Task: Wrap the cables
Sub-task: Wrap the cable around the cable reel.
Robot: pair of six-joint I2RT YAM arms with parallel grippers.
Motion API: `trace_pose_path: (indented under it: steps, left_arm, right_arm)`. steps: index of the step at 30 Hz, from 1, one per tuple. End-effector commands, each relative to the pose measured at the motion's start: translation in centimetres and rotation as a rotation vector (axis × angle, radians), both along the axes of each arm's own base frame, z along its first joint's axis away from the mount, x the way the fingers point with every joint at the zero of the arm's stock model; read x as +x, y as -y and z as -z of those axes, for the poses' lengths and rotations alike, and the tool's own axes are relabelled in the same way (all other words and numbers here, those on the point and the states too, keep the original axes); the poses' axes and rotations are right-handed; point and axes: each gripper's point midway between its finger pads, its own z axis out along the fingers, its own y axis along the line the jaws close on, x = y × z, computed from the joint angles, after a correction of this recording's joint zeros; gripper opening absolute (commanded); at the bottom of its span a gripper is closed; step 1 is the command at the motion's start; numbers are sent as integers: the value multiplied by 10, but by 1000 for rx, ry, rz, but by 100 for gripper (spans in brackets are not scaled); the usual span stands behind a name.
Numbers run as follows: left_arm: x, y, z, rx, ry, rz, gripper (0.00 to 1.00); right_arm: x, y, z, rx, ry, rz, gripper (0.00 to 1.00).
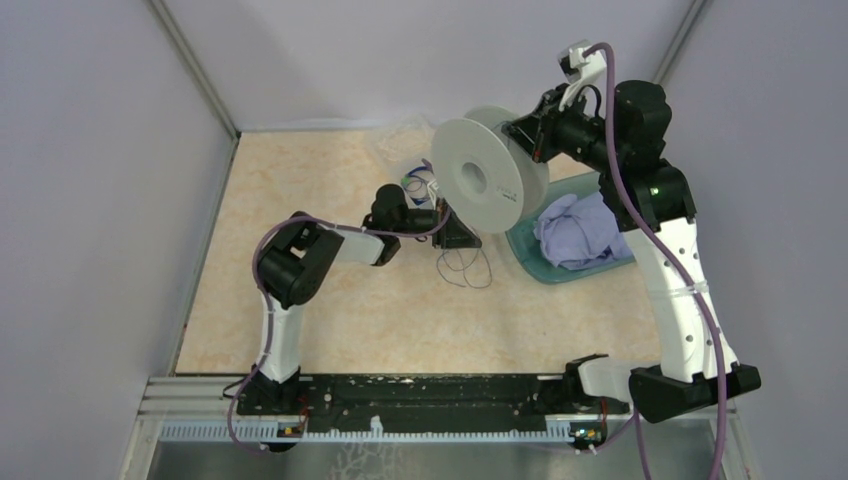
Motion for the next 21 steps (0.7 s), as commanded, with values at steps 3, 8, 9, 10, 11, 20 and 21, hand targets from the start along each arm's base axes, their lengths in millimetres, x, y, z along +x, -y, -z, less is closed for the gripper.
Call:
trace_pose_path:
  steps: [3, 8, 9, 10, 11, 20, 21]
  left_arm:
    - [-14, -3, -3, 2, 31, 43, 0]
    - [-25, -13, -10, 8, 102, 59, 0]
    - [-28, -14, -11, 9, 112, 63, 0]
    - [-31, -16, -11, 11, 119, 66, 0]
    - [-33, -18, -12, 12, 134, 69, 0]
    - [-40, -28, 7, 129, 239, 77, 0]
    - [-41, -29, 9, 142, 257, 77, 0]
  right_arm:
    - [4, 13, -30, 18, 108, 84, 0]
    - [15, 28, -26, 3, 99, 184, 0]
    - [17, 31, -26, 0, 101, 208, 0]
    - [20, 36, -26, -4, 100, 238, 0]
    - [23, 41, -27, -11, 100, 268, 0]
    - [42, 62, -26, -28, 86, 415, 0]
    - [43, 63, -25, -29, 82, 425, 0]
